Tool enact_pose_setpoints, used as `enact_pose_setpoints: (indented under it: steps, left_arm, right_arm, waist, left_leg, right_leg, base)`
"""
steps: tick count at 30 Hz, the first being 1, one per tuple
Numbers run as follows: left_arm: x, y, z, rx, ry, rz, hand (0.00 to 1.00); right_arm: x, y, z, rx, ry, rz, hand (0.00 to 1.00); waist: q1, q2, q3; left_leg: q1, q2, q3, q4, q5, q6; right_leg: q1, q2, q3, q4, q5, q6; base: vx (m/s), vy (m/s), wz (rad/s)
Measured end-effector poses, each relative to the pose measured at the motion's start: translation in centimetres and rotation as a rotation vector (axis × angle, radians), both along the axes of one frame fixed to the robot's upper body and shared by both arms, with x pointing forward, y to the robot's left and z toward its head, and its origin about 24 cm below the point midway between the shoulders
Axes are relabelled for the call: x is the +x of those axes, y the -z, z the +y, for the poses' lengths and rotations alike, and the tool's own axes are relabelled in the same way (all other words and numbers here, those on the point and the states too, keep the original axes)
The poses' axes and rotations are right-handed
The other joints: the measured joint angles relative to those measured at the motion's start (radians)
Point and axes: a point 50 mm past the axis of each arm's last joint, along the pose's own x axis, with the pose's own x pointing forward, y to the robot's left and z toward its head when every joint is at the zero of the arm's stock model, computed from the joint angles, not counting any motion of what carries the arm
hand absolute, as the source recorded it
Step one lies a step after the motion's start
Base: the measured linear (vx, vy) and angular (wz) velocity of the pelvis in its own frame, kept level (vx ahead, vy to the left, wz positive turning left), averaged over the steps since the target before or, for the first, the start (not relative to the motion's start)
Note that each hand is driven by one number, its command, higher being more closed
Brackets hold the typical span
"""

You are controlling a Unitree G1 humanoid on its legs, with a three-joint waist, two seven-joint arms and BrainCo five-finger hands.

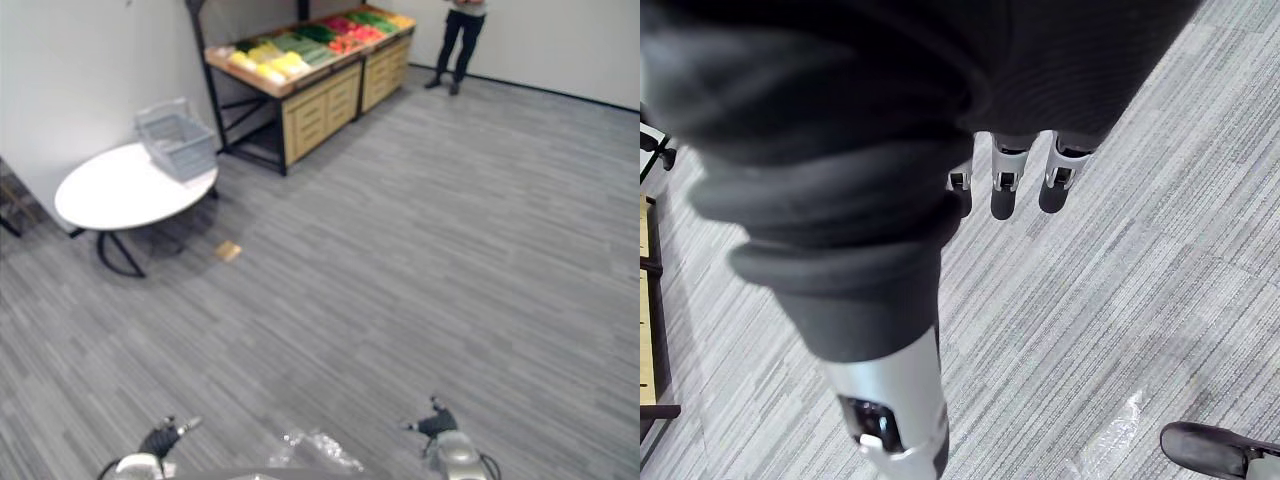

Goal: Pick vegetable in the basket

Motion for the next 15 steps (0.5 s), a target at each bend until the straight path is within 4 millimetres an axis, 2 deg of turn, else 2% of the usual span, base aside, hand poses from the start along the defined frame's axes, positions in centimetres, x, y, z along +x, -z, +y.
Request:
enact_pose_setpoints:
  steps: [9,14,15]
  left_arm:
    - [0.2,0.0,0.0,-0.001,0.004,-0.004,0.00]
    - [0.5,-0.1,-0.3,-0.002,0.021,-0.007,0.00]
    - [0.7,-0.1,-0.3,-0.002,0.023,-0.012,0.00]
  right_arm:
    - [0.0,0.0,-0.1,0.003,0.010,0.003,0.00]
    - [1.2,-0.4,-0.4,0.006,0.038,-0.031,0.00]
    - [1.5,-0.5,-0.2,0.008,0.033,-0.039,0.00]
  waist:
    - [-0.001,0.007,0.002]
    - [-0.001,0.022,0.011]
    - [-0.001,0.019,0.015]
  left_leg:
    - [-0.019,0.000,-0.002,-0.001,-0.003,-0.003]
    - [-0.052,0.003,-0.004,0.005,-0.004,-0.005]
    - [-0.082,0.007,-0.001,0.053,-0.027,-0.015]
  right_leg:
    - [-0.013,0.001,-0.002,-0.012,0.000,0.000]
    - [-0.049,0.003,-0.004,0.008,-0.009,-0.011]
    - [-0.071,0.002,-0.004,0.037,-0.023,-0.016]
  base:
    - [0.00,-0.004,0.00]
    - [0.01,-0.007,0.00]
    - [0.03,-0.025,0.02]
